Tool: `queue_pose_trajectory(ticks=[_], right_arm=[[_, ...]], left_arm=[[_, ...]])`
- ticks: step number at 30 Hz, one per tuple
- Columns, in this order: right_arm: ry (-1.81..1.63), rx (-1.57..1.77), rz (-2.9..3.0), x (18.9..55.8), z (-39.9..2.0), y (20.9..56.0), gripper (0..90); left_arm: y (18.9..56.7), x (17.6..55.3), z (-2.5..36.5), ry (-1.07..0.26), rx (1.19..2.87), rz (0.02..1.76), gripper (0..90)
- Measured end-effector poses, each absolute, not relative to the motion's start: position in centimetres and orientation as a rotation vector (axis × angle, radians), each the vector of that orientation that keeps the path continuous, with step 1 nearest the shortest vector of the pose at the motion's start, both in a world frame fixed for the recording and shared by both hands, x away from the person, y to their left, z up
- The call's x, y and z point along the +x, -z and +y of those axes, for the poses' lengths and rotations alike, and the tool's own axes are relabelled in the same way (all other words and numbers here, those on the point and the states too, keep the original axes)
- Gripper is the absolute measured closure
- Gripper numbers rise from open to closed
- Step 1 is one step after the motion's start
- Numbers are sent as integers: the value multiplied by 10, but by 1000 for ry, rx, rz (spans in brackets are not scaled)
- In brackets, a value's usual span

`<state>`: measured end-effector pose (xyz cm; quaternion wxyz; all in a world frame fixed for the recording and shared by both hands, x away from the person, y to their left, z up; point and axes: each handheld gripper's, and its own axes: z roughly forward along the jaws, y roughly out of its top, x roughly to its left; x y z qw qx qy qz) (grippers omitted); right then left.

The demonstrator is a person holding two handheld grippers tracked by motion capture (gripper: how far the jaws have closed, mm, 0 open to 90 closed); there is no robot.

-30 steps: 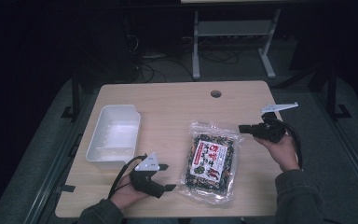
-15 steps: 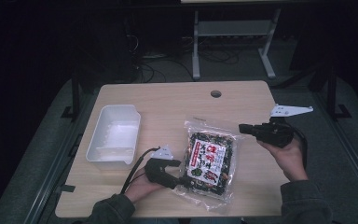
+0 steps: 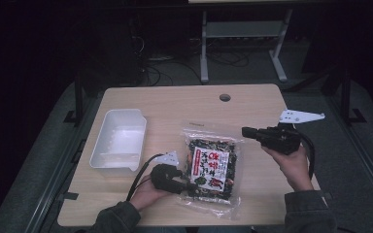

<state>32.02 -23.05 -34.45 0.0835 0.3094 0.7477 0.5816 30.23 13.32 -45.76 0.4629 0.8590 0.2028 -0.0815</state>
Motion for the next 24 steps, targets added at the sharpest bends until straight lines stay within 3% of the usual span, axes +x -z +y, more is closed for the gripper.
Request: queue_pose_trajectory(ticks=[4,7,9,12,13,14,19,24], right_arm=[[-1760,933,2201,318,-233,347,895],[-1774,940,2192,317,-236,349,884],[-1781,943,2194,317,-236,351,824],[-1769,955,2227,318,-235,355,627],[-1764,976,2254,318,-234,360,495],[-1760,981,2264,318,-233,362,454],[-1793,972,2348,318,-227,374,360],[-1824,944,2421,316,-219,385,331]], left_arm=[[454,300,134,190,2112,471,656],[454,298,133,175,2121,463,663],[453,298,133,175,2121,457,669],[452,296,133,161,2125,443,671],[452,296,133,158,2127,439,672],[451,296,133,155,2128,437,672],[451,294,133,146,2133,429,671],[451,292,133,134,2140,426,670]])
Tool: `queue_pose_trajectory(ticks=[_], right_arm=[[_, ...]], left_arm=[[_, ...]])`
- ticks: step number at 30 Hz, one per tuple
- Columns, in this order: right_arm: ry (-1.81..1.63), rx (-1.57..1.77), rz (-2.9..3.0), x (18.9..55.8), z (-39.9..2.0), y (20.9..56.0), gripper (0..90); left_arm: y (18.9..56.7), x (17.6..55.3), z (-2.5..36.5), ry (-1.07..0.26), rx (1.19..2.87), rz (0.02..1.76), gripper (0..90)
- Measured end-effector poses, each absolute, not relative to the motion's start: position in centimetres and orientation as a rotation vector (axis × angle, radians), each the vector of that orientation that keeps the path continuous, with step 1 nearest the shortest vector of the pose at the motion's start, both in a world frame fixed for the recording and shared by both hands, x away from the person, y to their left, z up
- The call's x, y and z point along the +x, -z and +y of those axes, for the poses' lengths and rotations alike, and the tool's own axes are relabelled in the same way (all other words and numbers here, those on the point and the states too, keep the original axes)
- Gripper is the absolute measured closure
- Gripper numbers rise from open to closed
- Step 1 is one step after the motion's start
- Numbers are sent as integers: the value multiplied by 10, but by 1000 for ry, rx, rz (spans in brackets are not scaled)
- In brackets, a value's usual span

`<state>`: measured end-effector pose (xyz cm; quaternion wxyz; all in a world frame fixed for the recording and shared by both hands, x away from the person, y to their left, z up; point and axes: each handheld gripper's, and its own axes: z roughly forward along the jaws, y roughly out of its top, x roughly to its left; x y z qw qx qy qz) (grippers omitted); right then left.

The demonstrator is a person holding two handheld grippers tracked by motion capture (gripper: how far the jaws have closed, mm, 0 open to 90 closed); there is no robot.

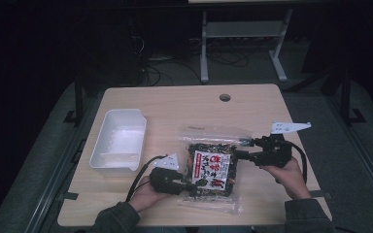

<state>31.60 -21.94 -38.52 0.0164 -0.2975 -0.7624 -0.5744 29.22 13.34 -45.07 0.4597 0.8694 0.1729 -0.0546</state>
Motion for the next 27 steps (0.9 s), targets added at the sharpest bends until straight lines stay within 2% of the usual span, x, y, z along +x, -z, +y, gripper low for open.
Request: queue_pose_trajectory(ticks=[6,8,10,15,16,19,22,27], right_arm=[[1723,-880,-2359,317,-207,402,356],[1682,-844,-2359,318,-201,409,403],[1668,-831,-2363,318,-199,410,415],[1652,-760,-2352,320,-187,415,530],[1652,-760,-2352,320,-187,415,530],[1638,-714,-2340,318,-184,415,651],[1664,-670,-2281,316,-183,413,717],[1694,-638,-2261,313,-182,409,748]], left_arm=[[450,290,134,120,2154,409,668],[450,289,135,120,2154,407,668],[449,289,135,118,2157,402,668],[449,288,136,116,2160,389,670],[449,288,136,112,2163,382,670],[448,289,138,111,2162,380,669],[448,289,140,100,2158,378,649],[446,288,145,52,2169,391,577]])
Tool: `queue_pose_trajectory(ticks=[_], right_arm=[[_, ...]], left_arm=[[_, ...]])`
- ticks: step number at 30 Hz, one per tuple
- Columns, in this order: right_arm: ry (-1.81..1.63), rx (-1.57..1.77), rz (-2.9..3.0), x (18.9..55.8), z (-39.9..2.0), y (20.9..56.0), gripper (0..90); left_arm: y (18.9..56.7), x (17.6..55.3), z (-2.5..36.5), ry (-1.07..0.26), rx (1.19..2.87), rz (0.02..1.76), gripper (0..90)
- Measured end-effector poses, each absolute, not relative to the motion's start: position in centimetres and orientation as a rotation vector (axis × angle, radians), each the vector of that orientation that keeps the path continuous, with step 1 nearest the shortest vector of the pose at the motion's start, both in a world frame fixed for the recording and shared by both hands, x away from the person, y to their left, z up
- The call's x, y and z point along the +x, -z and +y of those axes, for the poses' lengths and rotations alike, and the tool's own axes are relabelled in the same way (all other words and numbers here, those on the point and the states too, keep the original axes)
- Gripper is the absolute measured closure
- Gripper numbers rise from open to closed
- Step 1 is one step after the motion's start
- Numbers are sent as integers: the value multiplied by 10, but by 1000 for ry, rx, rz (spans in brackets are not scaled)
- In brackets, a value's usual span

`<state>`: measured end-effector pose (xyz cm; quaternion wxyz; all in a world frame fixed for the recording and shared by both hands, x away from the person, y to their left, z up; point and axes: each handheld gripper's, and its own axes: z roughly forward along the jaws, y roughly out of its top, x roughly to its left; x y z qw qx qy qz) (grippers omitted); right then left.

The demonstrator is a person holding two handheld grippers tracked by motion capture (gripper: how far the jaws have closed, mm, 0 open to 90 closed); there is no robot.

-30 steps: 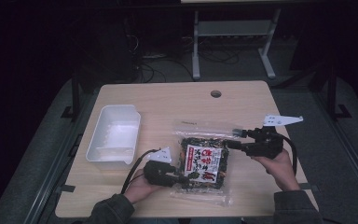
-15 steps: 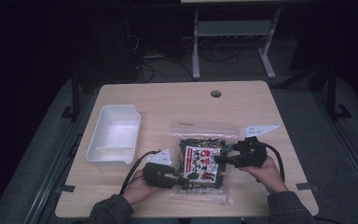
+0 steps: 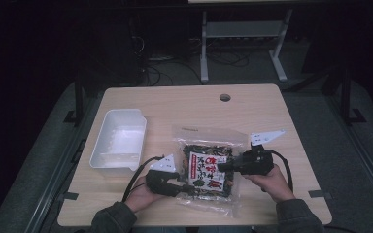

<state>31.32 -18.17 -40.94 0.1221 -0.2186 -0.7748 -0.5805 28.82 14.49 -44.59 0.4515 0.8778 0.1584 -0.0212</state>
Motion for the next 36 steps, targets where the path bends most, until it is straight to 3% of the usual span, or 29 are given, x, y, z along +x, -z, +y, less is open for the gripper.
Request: queue_pose_trajectory(ticks=[7,19,36], right_arm=[[1729,-665,-2323,305,-186,393,750],[1885,-999,-2303,305,-209,377,751],[1946,-1293,-2412,317,-162,352,751]], left_arm=[[439,276,154,-102,2230,374,502],[435,271,169,-159,2252,407,434],[436,258,195,-181,2266,419,375]])
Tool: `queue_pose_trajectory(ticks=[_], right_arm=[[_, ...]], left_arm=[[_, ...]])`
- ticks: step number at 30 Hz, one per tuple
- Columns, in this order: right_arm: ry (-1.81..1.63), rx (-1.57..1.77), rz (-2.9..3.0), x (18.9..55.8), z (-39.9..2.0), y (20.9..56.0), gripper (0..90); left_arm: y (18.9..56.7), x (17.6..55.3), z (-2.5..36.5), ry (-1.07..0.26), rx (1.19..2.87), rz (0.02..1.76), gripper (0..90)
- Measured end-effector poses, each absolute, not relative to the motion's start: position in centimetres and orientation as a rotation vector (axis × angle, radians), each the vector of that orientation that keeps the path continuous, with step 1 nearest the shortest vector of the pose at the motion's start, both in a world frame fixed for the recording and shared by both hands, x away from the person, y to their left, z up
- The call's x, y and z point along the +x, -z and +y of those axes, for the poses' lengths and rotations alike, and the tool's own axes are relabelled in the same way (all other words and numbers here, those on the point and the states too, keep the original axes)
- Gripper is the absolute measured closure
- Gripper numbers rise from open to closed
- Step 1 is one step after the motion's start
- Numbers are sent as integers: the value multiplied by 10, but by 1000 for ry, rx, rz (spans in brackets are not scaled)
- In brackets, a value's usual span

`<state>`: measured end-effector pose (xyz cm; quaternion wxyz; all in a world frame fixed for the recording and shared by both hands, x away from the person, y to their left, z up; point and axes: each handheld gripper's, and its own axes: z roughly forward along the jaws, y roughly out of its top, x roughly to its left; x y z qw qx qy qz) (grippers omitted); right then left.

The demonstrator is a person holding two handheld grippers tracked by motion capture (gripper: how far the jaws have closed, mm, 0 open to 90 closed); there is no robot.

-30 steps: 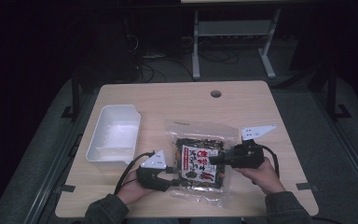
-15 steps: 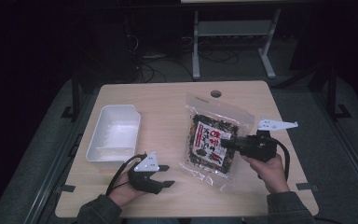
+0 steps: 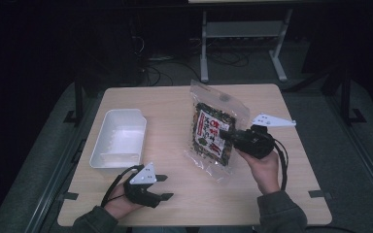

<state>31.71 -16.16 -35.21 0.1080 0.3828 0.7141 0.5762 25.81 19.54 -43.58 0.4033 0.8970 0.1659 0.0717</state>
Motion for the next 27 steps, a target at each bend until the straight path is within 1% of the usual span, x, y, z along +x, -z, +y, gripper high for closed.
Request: queue_pose_trajectory(ticks=[9,27], right_arm=[[-1670,1109,2053,328,-126,339,752],[-1690,1080,2007,351,-73,322,752]], left_arm=[[436,257,209,-178,2266,436,365],[436,256,221,-175,2272,442,351]])
